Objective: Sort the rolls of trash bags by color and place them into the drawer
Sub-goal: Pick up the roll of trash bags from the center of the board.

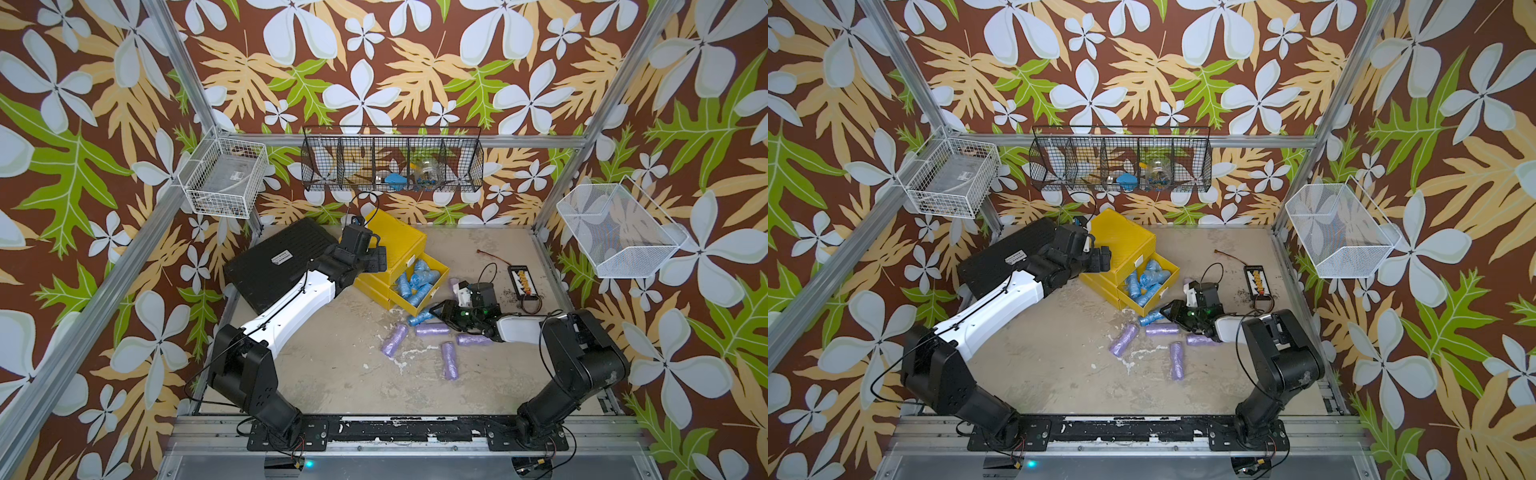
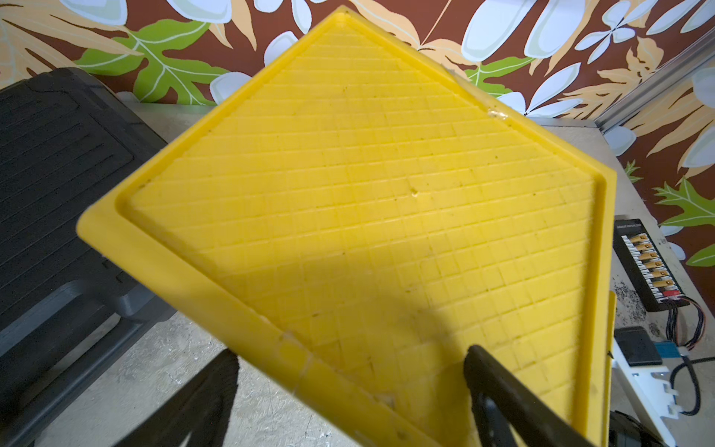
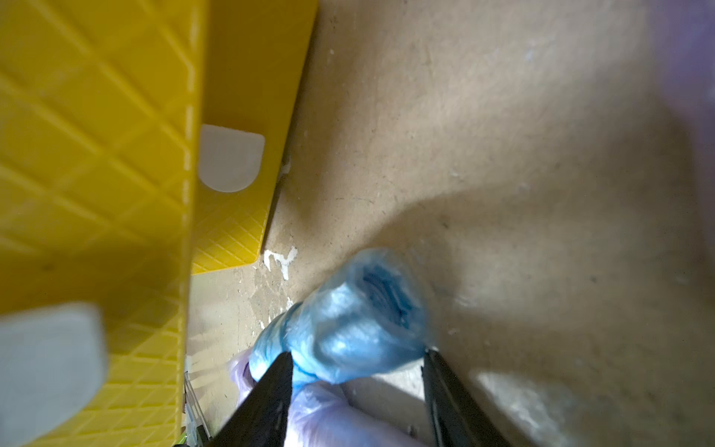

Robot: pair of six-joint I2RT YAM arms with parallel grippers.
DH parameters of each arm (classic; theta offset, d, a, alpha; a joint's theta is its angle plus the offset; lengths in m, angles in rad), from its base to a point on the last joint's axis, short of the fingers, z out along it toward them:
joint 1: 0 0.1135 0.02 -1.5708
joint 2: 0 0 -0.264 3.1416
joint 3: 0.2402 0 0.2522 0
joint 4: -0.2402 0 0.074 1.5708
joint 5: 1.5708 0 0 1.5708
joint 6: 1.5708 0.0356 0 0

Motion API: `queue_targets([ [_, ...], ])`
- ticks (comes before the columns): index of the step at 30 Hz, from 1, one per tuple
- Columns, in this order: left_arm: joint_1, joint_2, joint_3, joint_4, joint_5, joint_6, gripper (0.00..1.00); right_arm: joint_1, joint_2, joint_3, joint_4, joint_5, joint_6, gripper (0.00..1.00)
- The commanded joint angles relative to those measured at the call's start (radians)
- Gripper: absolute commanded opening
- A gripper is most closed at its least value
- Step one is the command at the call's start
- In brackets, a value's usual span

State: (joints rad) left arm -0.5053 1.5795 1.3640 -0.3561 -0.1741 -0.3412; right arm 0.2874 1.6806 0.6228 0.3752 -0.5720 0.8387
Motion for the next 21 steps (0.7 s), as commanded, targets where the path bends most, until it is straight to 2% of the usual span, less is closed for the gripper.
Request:
queue_targets([
  [1,0.001,-0.005,-0.009,0.007,0.035,0.004,0.92,0.001,0.028,-0.002,0.068,0.012,0.065,0.56],
  [7,0.001,-0.009,-0.018,0.012,0.042,-0.002,0.92,0.003,0.097,0.010,0.125,0.007,0.129,0.52],
  [15,0.001,-0.015,-0.025,0.014,0.055,-0.012,0.90,0.000,0.101,-0.031,0.185,0.021,0.177,0.15],
  [20,0.001,-0.021,-0.031,0.015,0.055,-0.013,0.90,-0.026,0.043,-0.059,0.167,0.014,0.164,0.00],
  [21,0.001,-0.020,-0.031,0.015,0.057,-0.014,0.90,-0.036,0.023,-0.062,0.157,0.008,0.159,0.00],
])
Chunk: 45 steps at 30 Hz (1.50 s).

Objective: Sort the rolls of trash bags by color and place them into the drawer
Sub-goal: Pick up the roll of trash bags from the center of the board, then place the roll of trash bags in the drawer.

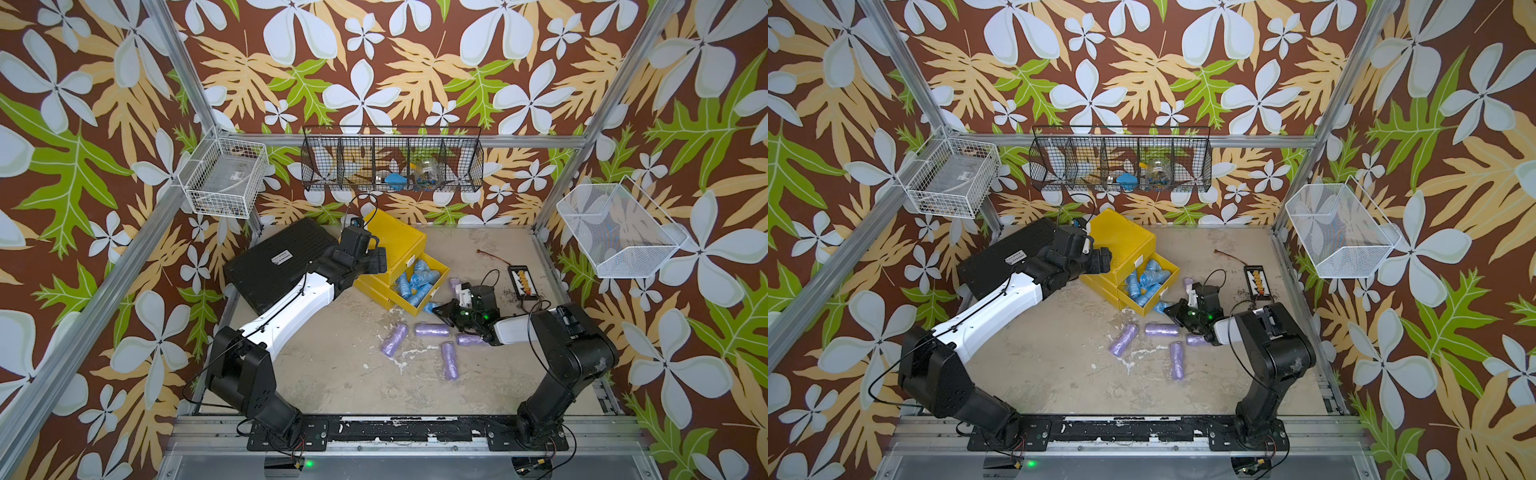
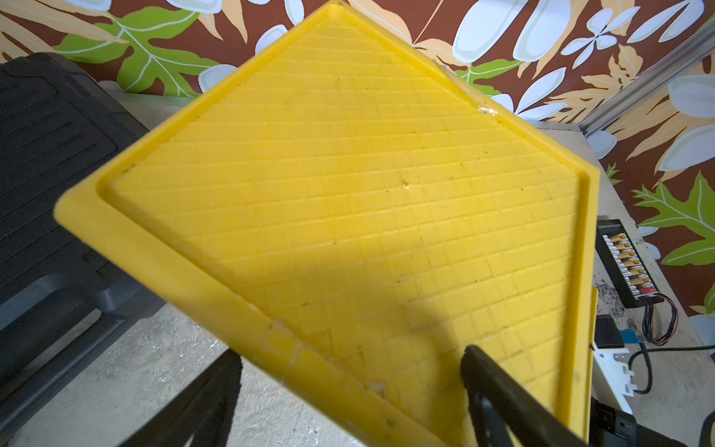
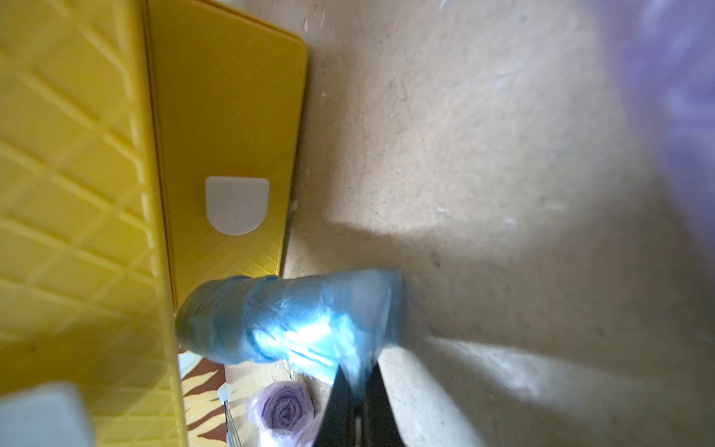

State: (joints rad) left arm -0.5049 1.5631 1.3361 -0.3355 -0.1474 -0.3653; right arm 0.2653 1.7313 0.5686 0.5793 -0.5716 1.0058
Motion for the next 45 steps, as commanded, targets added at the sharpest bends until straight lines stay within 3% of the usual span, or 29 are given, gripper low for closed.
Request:
queue_targets([
  [1,0.000,-0.003,-0.002,-0.006,0.032,0.012,0.90,-0.023,-0.048,-0.008,-0.061,0.003,-0.015,0.00],
  [17,0.003,0.012,0.025,-0.008,0.043,0.020,0.90,-0.196,-0.429,0.051,-0.481,0.019,-0.246,0.00],
  [25,0.003,0.023,0.017,-0.005,0.050,0.023,0.90,-0.228,-0.587,0.193,-0.668,0.061,-0.338,0.00],
  [34,0.006,0.025,0.014,0.002,0.053,0.025,0.90,-0.191,-0.515,0.407,-0.739,-0.012,-0.385,0.00],
  [38,0.007,0.028,0.014,0.006,0.056,0.022,0.89,-0.138,-0.430,0.508,-0.793,0.008,-0.432,0.00],
  [45,0.006,0.040,0.018,0.007,0.068,0.016,0.89,-0.103,-0.324,0.547,-0.764,0.078,-0.450,0.00],
])
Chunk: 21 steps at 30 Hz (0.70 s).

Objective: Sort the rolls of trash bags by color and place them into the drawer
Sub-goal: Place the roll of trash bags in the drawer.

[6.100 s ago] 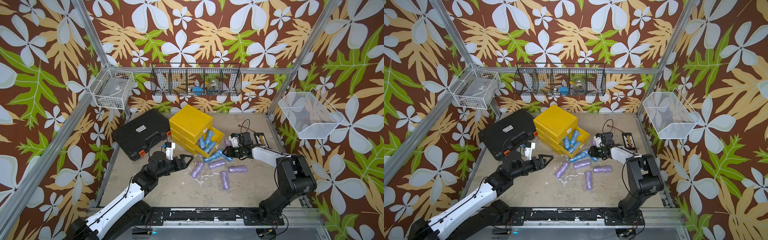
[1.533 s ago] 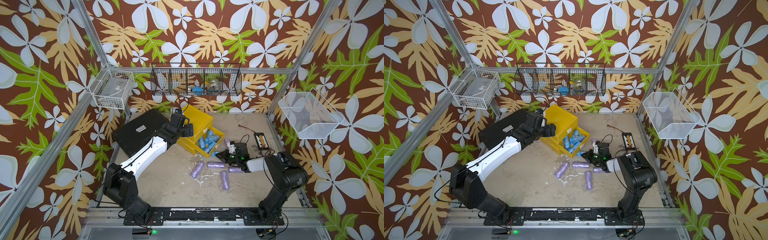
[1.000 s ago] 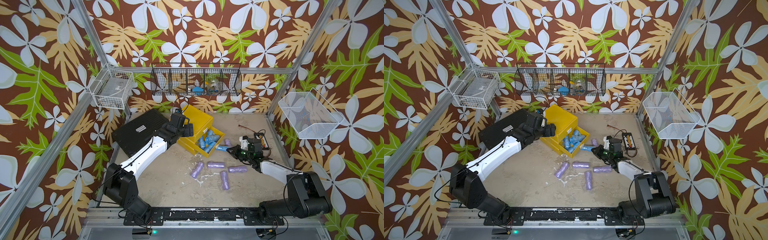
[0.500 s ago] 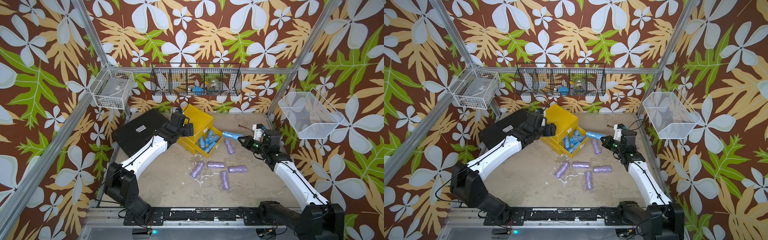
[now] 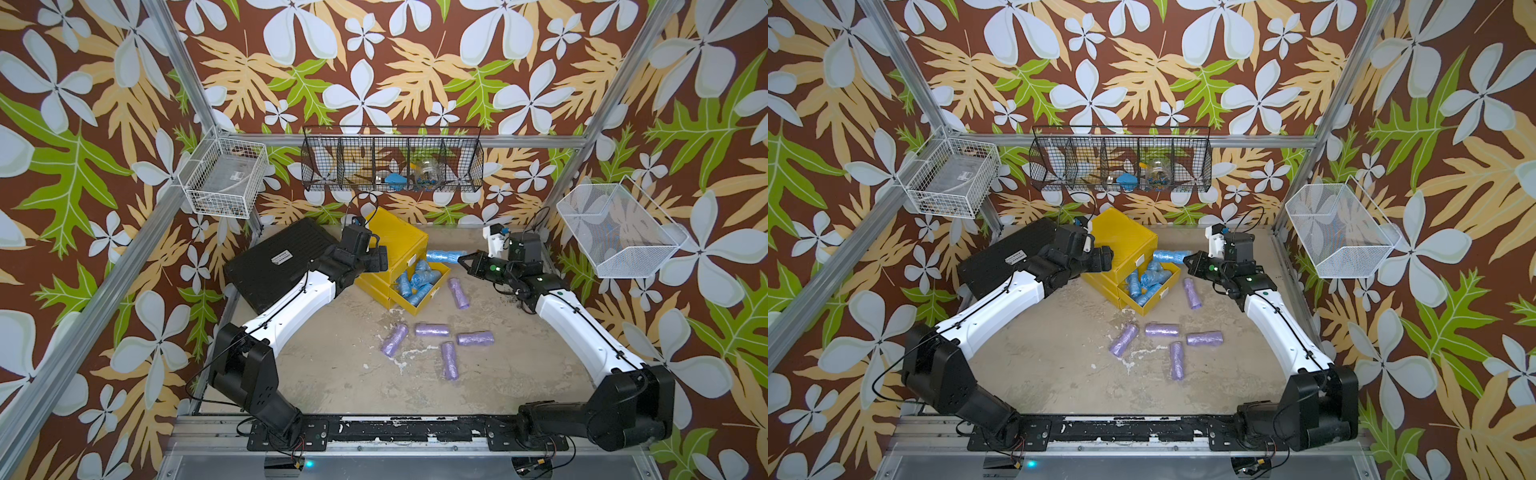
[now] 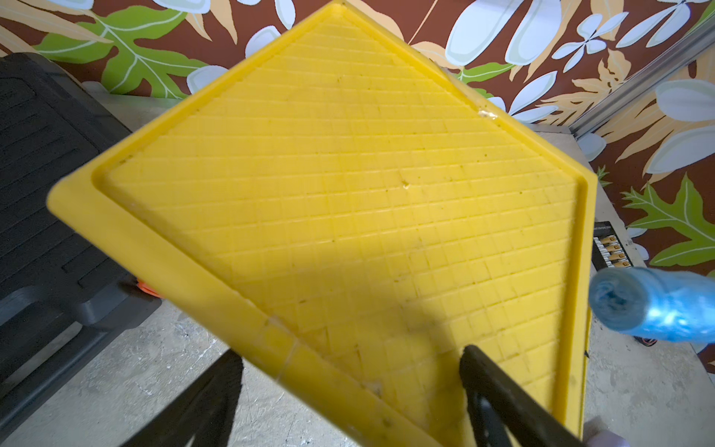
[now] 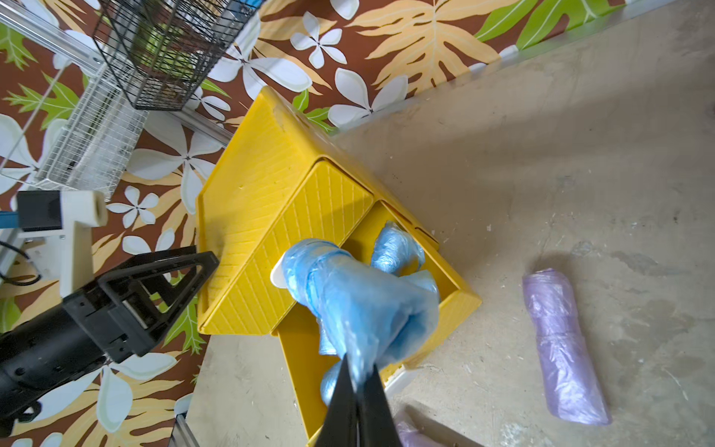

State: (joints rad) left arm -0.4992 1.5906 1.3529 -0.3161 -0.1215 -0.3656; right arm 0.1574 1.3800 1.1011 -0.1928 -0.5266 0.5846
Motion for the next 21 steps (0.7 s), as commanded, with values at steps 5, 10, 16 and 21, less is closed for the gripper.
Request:
queue_targets([
  [5,0.001,0.018,0.005,-0.011,0.042,0.016,0.89,0.020,0.114,0.039,0.027,0.037,-0.041,0.00],
  [10,0.001,0.021,0.005,-0.011,0.046,0.016,0.88,0.058,0.218,0.101,0.016,0.046,-0.057,0.00],
  [16,0.001,0.025,0.012,-0.011,0.049,0.016,0.88,0.131,0.339,0.176,0.000,0.034,-0.047,0.00],
  [21,0.001,0.028,0.017,-0.011,0.056,0.013,0.88,0.156,0.397,0.181,0.037,0.006,0.001,0.03],
])
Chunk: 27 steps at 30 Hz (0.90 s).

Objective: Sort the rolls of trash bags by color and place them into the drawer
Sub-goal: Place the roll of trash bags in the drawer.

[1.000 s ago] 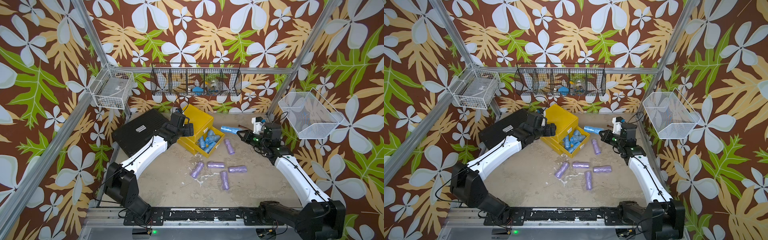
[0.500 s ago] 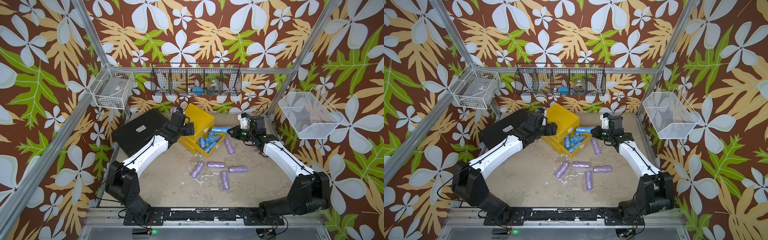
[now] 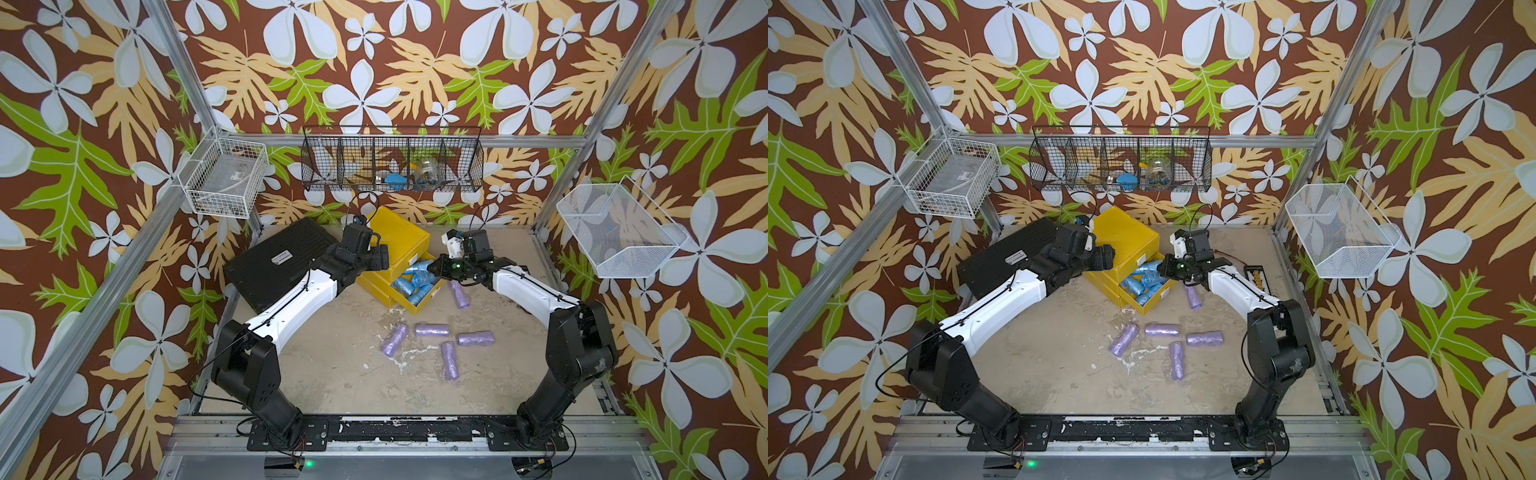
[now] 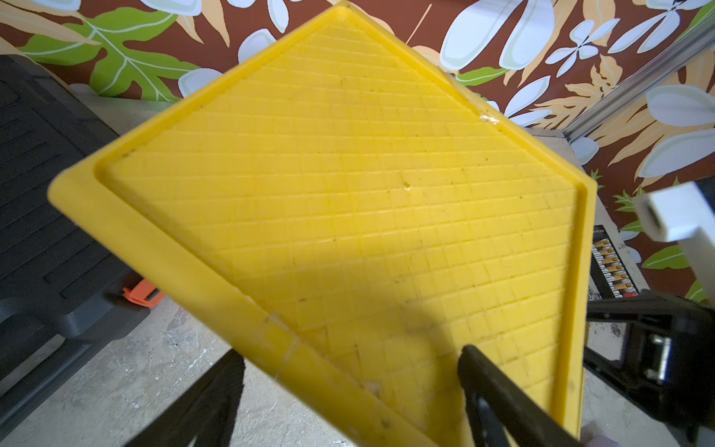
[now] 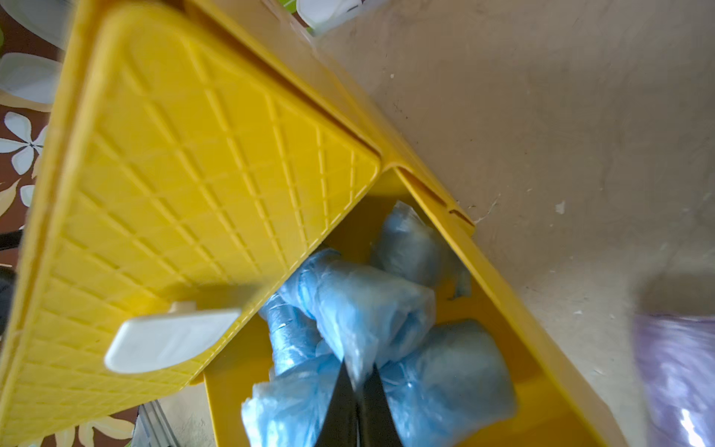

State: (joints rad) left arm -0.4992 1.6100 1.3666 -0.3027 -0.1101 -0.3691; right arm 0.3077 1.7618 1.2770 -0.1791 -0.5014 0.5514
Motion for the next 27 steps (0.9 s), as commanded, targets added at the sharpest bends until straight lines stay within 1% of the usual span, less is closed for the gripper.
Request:
queue_targets([
  [1,0.001,0.009,0.003,-0.024,0.045,0.016,0.88,0.006,0.017,0.003,0.027,-0.020,0.042,0.10],
  [4,0.001,0.009,0.004,-0.024,0.045,0.018,0.88,0.005,0.004,0.003,0.026,-0.005,0.040,0.29],
  [5,0.001,0.010,0.002,-0.024,0.043,0.017,0.88,0.005,-0.005,0.005,0.023,0.001,0.037,0.34],
  [7,0.001,0.009,0.002,-0.024,0.041,0.019,0.88,0.005,-0.023,0.015,0.008,0.007,0.027,0.39],
  [9,0.001,0.008,0.001,-0.024,0.040,0.021,0.88,0.005,-0.048,0.021,-0.007,0.017,0.016,0.40],
  [11,0.002,0.008,0.002,-0.025,0.041,0.020,0.88,0.005,-0.082,0.018,-0.014,0.024,0.012,0.39],
  [13,0.002,0.009,0.003,-0.024,0.041,0.021,0.88,0.006,-0.113,0.006,-0.013,0.021,0.008,0.36],
  [17,0.002,0.008,0.006,-0.026,0.043,0.021,0.88,0.016,-0.156,-0.027,-0.013,-0.033,0.003,0.24],
  [20,0.002,0.007,0.004,-0.026,0.040,0.021,0.88,0.041,-0.169,-0.050,-0.021,-0.052,-0.001,0.16],
  [24,0.004,0.004,0.003,-0.026,0.041,0.020,0.88,0.070,-0.176,-0.096,0.011,-0.084,0.017,0.13],
  [27,0.004,0.003,0.005,-0.027,0.044,0.019,0.88,0.080,-0.163,-0.110,0.006,-0.063,0.015,0.13],
])
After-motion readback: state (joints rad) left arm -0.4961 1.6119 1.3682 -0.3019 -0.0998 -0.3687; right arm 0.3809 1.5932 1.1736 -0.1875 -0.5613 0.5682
